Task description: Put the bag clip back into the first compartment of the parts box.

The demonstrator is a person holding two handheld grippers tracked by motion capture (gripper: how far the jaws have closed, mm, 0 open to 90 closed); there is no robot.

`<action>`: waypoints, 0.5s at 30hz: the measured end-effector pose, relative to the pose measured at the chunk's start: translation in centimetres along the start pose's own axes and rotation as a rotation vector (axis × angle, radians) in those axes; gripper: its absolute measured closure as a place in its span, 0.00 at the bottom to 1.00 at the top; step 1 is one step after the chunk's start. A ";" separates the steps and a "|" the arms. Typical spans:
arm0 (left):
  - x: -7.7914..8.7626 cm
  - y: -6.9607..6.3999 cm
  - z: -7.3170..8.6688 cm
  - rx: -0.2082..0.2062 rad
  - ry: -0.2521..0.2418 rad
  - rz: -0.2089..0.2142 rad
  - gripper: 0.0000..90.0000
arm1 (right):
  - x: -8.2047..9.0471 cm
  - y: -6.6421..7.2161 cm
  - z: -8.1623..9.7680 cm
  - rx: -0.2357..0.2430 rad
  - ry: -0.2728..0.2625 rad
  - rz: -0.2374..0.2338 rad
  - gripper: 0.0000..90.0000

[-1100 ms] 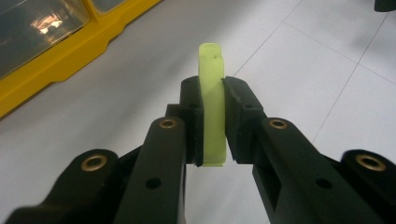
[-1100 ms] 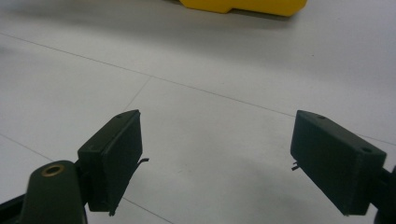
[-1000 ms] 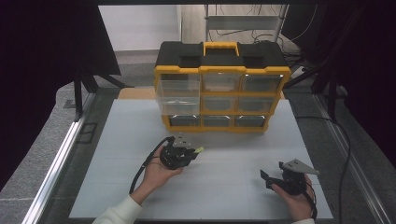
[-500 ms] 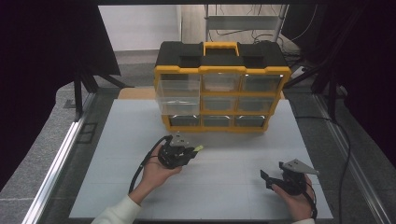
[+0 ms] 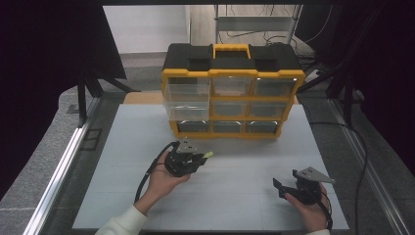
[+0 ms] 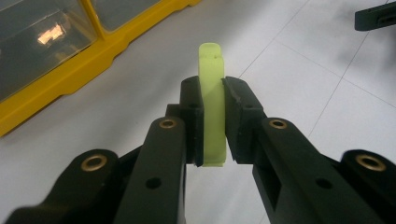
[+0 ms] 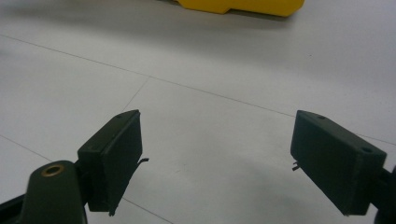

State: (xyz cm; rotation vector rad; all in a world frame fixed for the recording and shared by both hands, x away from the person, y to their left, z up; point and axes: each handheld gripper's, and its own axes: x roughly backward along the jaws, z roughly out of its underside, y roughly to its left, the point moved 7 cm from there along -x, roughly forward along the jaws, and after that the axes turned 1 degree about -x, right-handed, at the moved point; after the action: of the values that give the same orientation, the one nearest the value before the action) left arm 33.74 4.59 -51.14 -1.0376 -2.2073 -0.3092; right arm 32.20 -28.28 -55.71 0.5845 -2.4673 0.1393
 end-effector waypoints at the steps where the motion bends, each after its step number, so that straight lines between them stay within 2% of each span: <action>1: 0.0 0.0 0.0 0.000 -0.001 -0.001 0.87 | 0.0 0.0 0.0 0.000 0.000 0.000 0.19; 15: 0.1 -0.3 -0.1 -0.013 -0.008 0.008 0.87 | 0.0 0.0 0.0 0.001 0.001 0.000 0.19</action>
State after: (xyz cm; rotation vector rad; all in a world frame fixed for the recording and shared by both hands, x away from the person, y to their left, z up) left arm 33.51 4.39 -50.95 -1.0566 -2.2102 -0.3170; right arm 32.21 -28.29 -55.72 0.5848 -2.4660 0.1410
